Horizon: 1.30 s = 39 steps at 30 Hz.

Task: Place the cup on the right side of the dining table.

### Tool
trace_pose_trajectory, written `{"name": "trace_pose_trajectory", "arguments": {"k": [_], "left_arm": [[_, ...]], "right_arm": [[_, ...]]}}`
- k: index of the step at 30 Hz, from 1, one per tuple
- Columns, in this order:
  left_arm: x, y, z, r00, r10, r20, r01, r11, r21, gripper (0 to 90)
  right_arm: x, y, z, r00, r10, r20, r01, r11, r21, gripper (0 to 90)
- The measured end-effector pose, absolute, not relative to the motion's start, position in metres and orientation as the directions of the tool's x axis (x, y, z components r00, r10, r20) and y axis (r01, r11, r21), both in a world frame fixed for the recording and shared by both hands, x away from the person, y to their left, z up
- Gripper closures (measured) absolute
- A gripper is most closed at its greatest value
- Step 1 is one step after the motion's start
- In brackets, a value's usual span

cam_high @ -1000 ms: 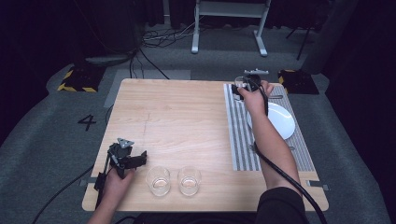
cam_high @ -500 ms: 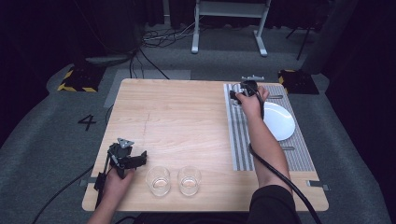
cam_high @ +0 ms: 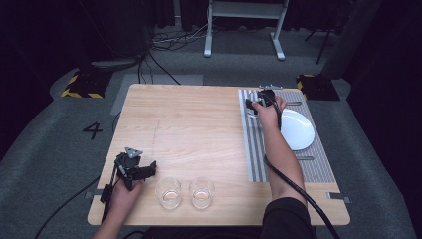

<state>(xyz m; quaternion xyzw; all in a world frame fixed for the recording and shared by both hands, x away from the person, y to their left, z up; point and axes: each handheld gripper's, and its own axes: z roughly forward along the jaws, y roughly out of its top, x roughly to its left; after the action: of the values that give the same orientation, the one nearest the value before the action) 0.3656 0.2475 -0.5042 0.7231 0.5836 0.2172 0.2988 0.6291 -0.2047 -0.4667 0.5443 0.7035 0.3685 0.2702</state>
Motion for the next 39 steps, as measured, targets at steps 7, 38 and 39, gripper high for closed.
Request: {"name": "trace_pose_trajectory", "arguments": {"k": [7, 38, 39], "left_arm": [[0.366, 0.247, -0.504, 0.224, 0.974, -0.035, 0.714, -0.14, 0.686, 15.1], [0.367, 0.247, -0.504, 0.234, 0.971, -0.035, 0.711, -0.147, 0.687, 15.3], [0.367, 0.247, -0.504, 0.235, 0.971, -0.035, 0.711, -0.148, 0.687, 15.2]], "right_arm": [[0.628, -0.205, -0.467, -0.291, 0.957, 0.004, 0.579, 0.173, 0.797, 18.9], [0.582, -0.212, -0.403, -0.339, 0.94, -0.045, 0.53, 0.231, 0.816, 16.2], [0.58, -0.213, -0.401, -0.341, 0.939, -0.046, 0.529, 0.233, 0.816, 16.2]]}}
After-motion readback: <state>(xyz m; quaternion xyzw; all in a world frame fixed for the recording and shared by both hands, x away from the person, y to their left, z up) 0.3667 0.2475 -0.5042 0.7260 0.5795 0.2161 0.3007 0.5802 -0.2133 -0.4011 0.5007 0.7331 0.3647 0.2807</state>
